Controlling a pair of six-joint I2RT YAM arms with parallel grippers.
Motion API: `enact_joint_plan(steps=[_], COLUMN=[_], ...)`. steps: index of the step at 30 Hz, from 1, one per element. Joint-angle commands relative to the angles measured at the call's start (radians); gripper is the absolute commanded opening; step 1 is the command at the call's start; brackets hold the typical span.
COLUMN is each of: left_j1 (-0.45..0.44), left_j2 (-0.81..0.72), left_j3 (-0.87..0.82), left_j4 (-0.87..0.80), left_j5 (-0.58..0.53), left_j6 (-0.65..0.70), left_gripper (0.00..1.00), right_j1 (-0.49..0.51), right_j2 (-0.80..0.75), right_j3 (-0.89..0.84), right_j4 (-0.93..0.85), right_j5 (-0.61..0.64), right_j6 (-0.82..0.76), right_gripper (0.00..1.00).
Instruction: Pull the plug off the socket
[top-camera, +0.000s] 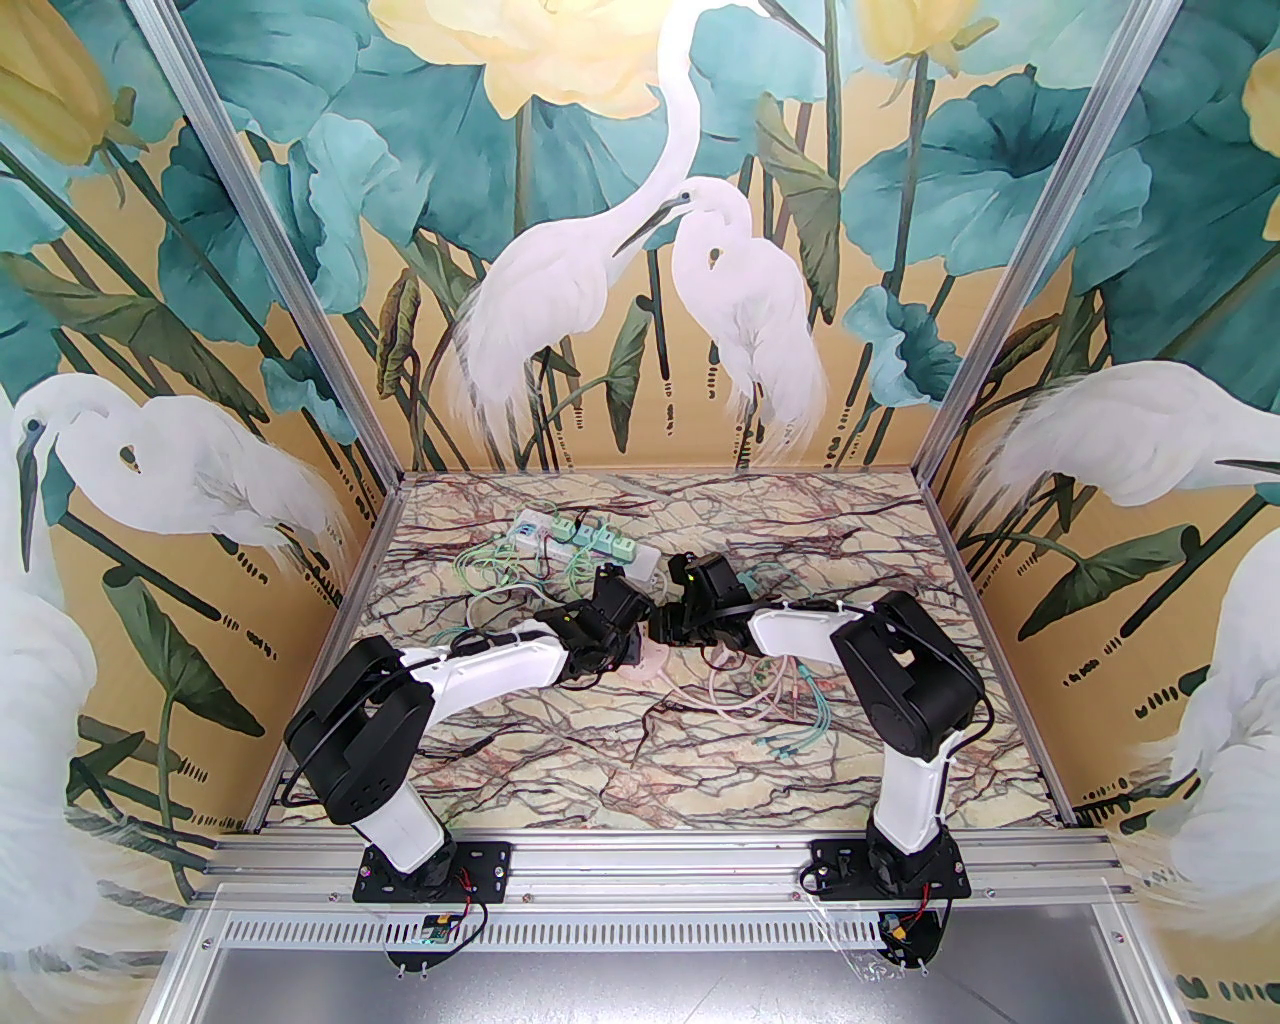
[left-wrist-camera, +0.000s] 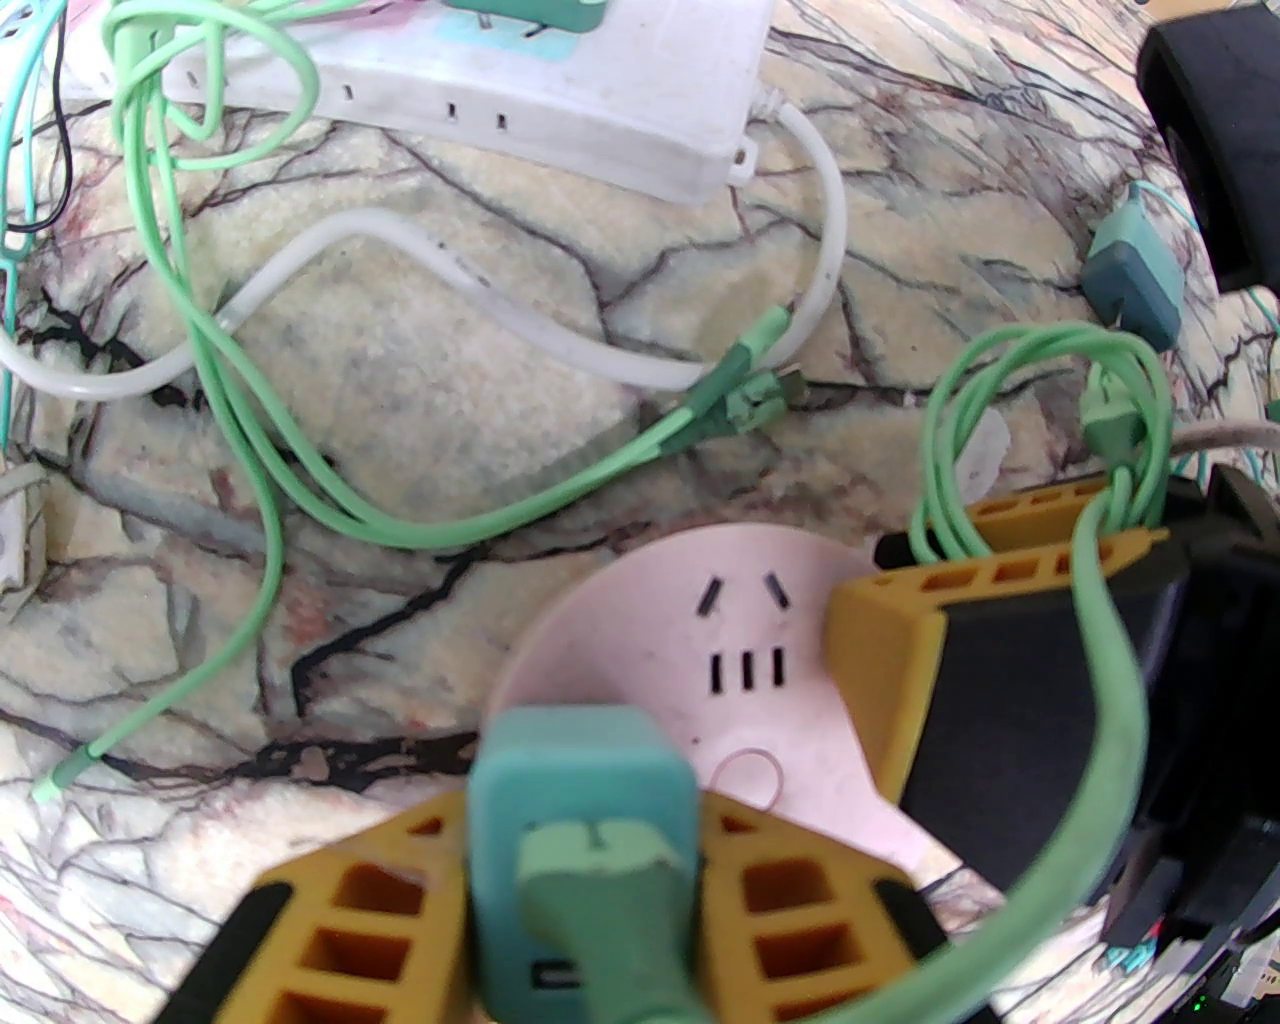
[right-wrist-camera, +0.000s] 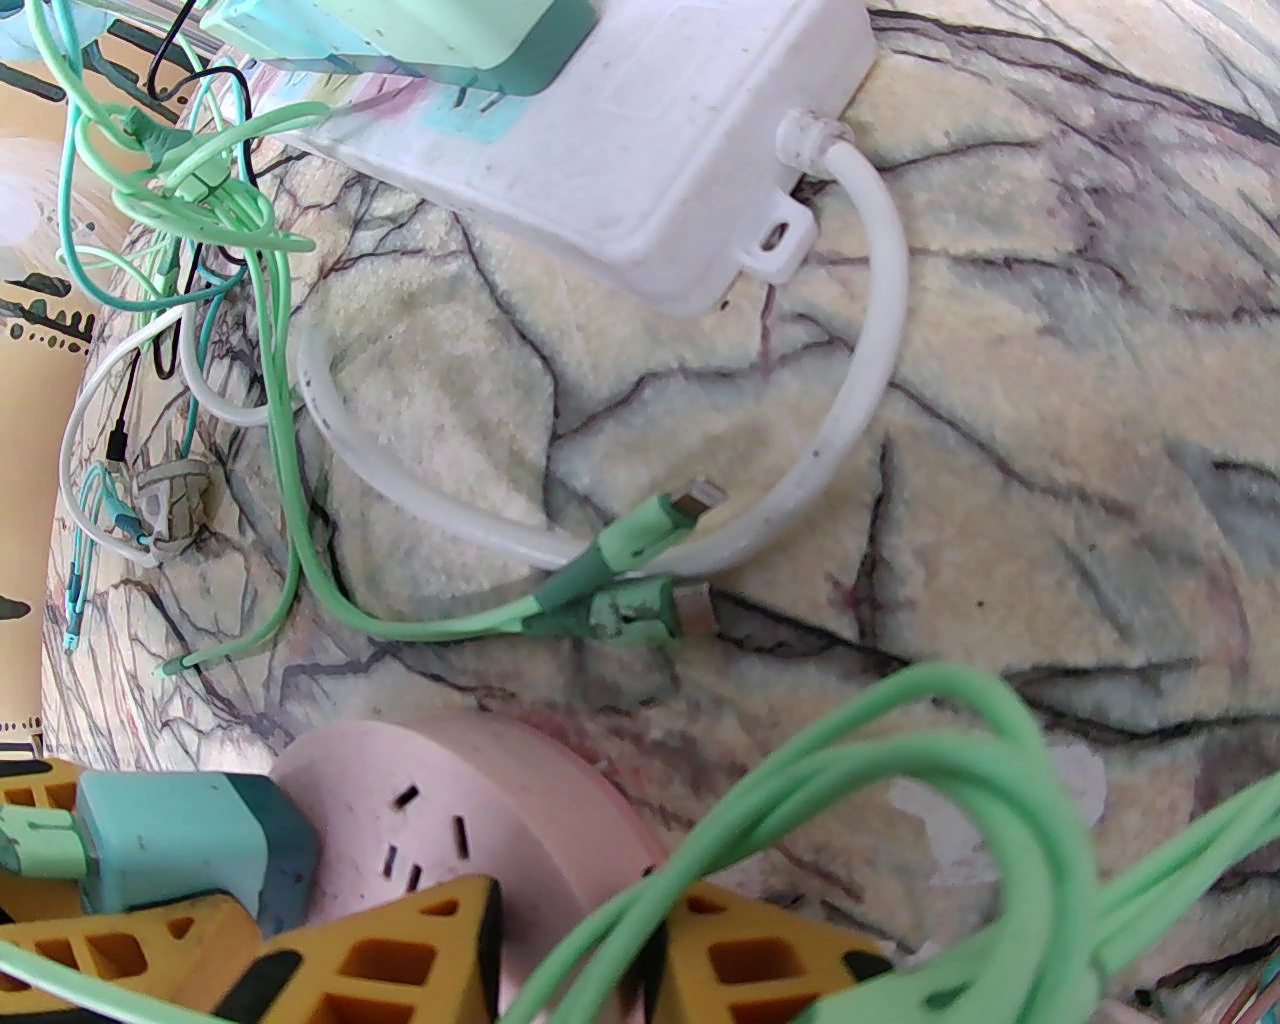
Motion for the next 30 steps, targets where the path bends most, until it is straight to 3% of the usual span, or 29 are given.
enact_joint_plan(steps=[1, 5, 12, 16, 22, 30], left_j1=[-0.073, -0.134, -0.14, -0.113, -0.01, -0.01], left_j2=[0.04, 0.122, 0.131, 0.082, -0.035, -0.03], left_j3=[0.079, 0.17, 0.18, 0.158, 0.038, 0.056], left_j4=[-0.021, -0.122, -0.128, -0.116, 0.004, -0.032], left_j5=[0.014, -0.113, -0.11, -0.058, 0.149, 0.126], left_j6=[0.027, 0.06, 0.056, 0.045, -0.03, -0.007], left_gripper=[0.16, 0.16, 0.16, 0.16, 0.17, 0.16], right_j1=[0.024, 0.029, 0.028, 0.029, 0.029, 0.032], right_j2=[0.093, 0.099, 0.098, 0.098, 0.095, 0.095], right_j3=[-0.033, -0.027, -0.027, -0.025, -0.027, -0.027], right_j4=[-0.145, -0.148, -0.154, -0.156, -0.156, -0.155], right_j5=[0.057, 0.057, 0.063, 0.064, 0.069, 0.069], right_j6=[-0.015, -0.016, -0.02, -0.02, -0.02, -0.019], right_gripper=[0.29, 0.29, 0.29, 0.29, 0.29, 0.29])
